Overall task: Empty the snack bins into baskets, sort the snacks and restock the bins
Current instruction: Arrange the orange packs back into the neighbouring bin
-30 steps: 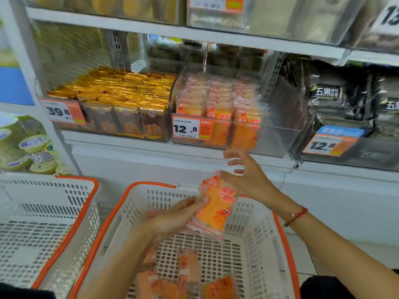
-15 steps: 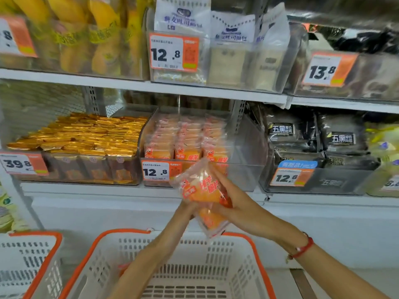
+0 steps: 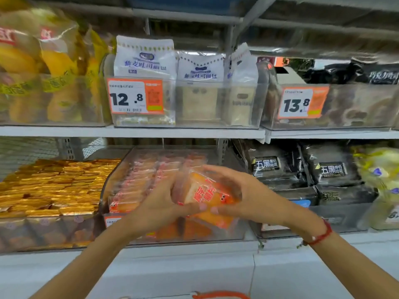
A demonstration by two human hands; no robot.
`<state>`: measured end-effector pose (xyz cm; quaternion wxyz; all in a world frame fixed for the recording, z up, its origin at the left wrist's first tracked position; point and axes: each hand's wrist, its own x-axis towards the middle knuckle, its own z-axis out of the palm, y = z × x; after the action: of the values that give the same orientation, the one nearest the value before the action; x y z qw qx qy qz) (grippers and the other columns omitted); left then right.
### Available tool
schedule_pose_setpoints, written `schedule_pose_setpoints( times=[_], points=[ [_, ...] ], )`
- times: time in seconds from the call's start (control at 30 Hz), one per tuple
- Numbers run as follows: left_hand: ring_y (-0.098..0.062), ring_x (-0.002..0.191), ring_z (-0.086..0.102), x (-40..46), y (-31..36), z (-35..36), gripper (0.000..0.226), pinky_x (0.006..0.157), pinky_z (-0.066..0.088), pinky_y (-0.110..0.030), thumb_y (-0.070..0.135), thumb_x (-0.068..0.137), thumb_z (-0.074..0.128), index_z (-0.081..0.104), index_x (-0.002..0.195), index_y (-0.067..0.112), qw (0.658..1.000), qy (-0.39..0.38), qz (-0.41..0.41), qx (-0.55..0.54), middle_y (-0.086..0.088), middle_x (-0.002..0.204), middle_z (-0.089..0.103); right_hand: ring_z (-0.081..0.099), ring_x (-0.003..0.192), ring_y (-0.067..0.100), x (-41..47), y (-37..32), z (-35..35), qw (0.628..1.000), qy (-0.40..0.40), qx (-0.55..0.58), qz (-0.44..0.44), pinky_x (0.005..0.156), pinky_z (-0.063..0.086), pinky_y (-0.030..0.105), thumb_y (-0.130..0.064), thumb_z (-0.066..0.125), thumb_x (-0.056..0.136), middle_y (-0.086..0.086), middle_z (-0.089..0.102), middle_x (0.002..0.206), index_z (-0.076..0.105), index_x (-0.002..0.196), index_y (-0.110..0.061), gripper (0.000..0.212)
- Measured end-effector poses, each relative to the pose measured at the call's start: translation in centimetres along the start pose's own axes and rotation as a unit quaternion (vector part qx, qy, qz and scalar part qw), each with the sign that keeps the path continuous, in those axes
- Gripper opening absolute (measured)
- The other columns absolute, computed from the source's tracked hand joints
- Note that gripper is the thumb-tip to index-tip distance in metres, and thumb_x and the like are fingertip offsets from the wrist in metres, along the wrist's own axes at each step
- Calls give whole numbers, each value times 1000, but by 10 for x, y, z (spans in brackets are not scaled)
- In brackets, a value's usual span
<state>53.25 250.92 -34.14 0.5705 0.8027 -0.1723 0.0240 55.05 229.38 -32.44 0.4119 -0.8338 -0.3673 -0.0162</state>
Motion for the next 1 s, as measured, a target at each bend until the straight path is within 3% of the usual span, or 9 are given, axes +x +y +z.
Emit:
schedule_pose_setpoints(
  times=[0.1, 0.17, 0.23, 0.3, 0.5, 0.63, 0.77, 0.9, 1.0],
  points=[
    [11, 94, 63, 18, -6, 1, 57, 68, 48, -6, 20, 73, 80, 50, 121, 26, 996, 73, 53, -1, 19, 101, 68, 39, 126, -9, -4, 25, -2, 984, 164, -66, 16, 103, 38, 21, -70, 58, 78, -27, 45, 135, 35, 136, -53, 65],
    [26, 94, 53, 35, -9, 3, 59, 66, 43, 2, 23, 77, 79, 45, 125, 29, 993, 105, 62, 11, 29, 105, 56, 32, 134, -3, -4, 48, -5, 956, 252, -151, -2, 111, 31, 30, -71, 45, 81, -22, 40, 141, 36, 138, -45, 64],
    [9, 106, 58, 57, -16, 7, 64, 67, 45, -1, 25, 78, 78, 41, 131, 27, 993, 105, 50, 4, 21, 116, 57, 33, 139, 9, -3, 72, -9, 927, 300, -223, -15, 114, 31, 38, -63, 43, 88, -8, 39, 148, 38, 144, -24, 69],
    [-6, 110, 59, 82, -22, 12, 70, 66, 46, -2, 28, 77, 79, 41, 136, 23, 992, 118, 32, 23, 10, 123, 58, 37, 138, 17, -4, 91, -11, 912, 302, -278, 18, 111, 36, 43, -58, 41, 91, 1, 38, 150, 34, 148, -17, 71],
    [-6, 86, 62, 164, -32, 9, 49, 58, 46, -4, 14, 77, 80, 53, 118, 12, 991, 53, -12, 120, 3, 101, 62, 45, 129, 21, -5, 111, -4, 860, 231, -452, 57, 91, 52, 36, -53, 43, 90, 2, 45, 145, 41, 145, -16, 67],
    [-11, 120, 53, 204, -31, 4, 75, 100, 42, -19, 25, 79, 78, 40, 143, 20, 968, -36, -32, 245, 6, 134, 52, 42, 127, 24, 2, 117, -7, 861, 218, -454, 63, 86, 55, 40, -54, 52, 85, 4, 47, 138, 42, 142, -17, 69],
    [-22, 126, 49, 219, -14, 13, 57, 101, 37, -20, 37, 92, 60, 43, 141, 13, 905, -150, -173, 357, -1, 141, 50, 47, 122, 29, 5, 118, -9, 853, 207, -476, 61, 78, 57, 44, -46, 70, 78, 9, 52, 131, 54, 131, -15, 64],
    [-28, 138, 36, 238, -34, 38, 76, 108, 33, -32, 31, 89, 68, 29, 149, 7, 861, -153, -106, 473, -10, 154, 33, 47, 122, 27, 1, 118, -9, 852, 219, -473, 48, 79, 58, 42, -46, 62, 81, 7, 52, 132, 53, 131, -16, 59],
    [-27, 131, 44, 250, -54, 41, 70, 102, 36, -30, 40, 83, 74, 43, 141, 16, 857, -109, -33, 502, -6, 145, 44, 46, 122, 23, 1, 117, -7, 849, 231, -473, 45, 79, 58, 40, -50, 46, 81, 3, 50, 131, 50, 131, -20, 58]
  ],
)
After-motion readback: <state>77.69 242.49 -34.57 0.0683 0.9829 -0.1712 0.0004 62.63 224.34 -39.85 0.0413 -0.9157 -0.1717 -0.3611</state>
